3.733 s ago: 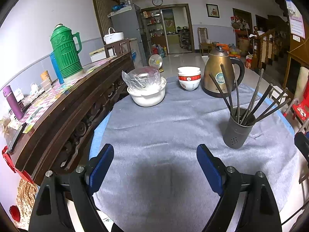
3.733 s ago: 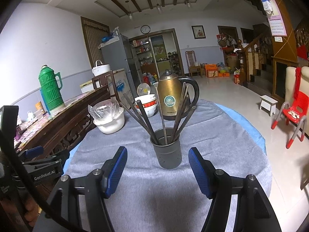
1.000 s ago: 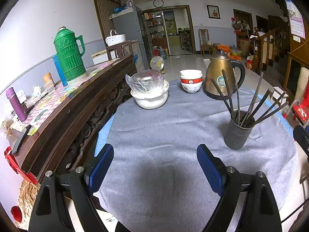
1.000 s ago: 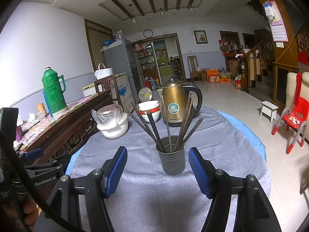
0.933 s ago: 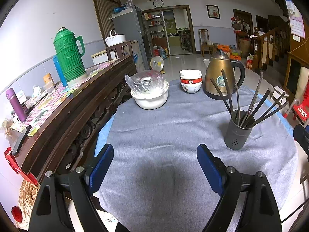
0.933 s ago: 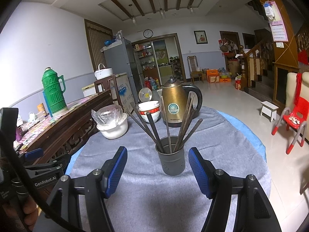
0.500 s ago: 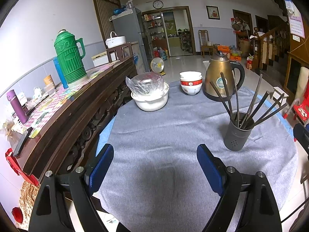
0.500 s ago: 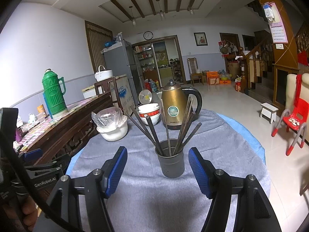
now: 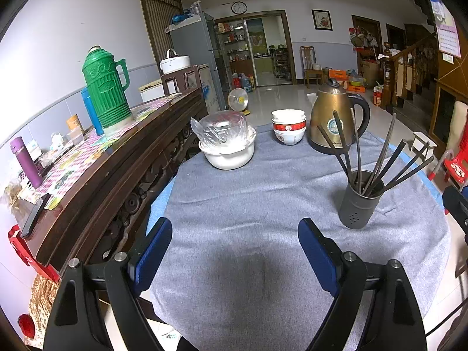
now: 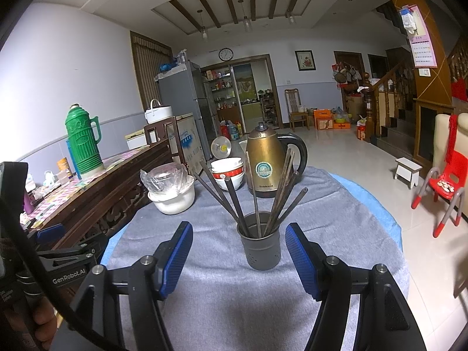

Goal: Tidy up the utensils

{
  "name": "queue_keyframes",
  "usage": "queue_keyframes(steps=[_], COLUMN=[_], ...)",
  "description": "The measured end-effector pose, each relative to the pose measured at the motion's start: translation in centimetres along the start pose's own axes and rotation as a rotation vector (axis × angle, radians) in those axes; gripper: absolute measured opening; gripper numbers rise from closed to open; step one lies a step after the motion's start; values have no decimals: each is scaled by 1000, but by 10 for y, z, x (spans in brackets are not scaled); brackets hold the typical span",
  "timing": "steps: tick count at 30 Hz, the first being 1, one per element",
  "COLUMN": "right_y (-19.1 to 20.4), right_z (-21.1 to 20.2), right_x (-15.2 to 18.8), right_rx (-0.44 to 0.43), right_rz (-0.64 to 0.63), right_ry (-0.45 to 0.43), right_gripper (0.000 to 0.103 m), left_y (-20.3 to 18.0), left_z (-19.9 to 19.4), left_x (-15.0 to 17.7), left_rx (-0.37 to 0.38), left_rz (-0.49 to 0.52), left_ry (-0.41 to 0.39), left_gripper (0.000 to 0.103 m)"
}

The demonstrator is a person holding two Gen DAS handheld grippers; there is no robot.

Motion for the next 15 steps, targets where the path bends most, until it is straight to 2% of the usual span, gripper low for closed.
queue_keyframes(steps=[15], right_y=[0], right_z=[0], right_x=[0], right_rx=[5], right_rz=[7], right_ry=[-2], right_gripper=[70], left_y=[0], left_z=[0], left_x=[0], left_rx=[1], left_rz=[1], left_ry=[0], left_gripper=[88])
Point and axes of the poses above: each gripper's, at about its wrist camera, not at the fingertips, and z roughly the way its jaws point, y to its left, x to its underside, the point moved 5 cm from there along z, roughly the way its jaws point, and after that the axes turned 8 degrees about z, right-handed, at the moved point
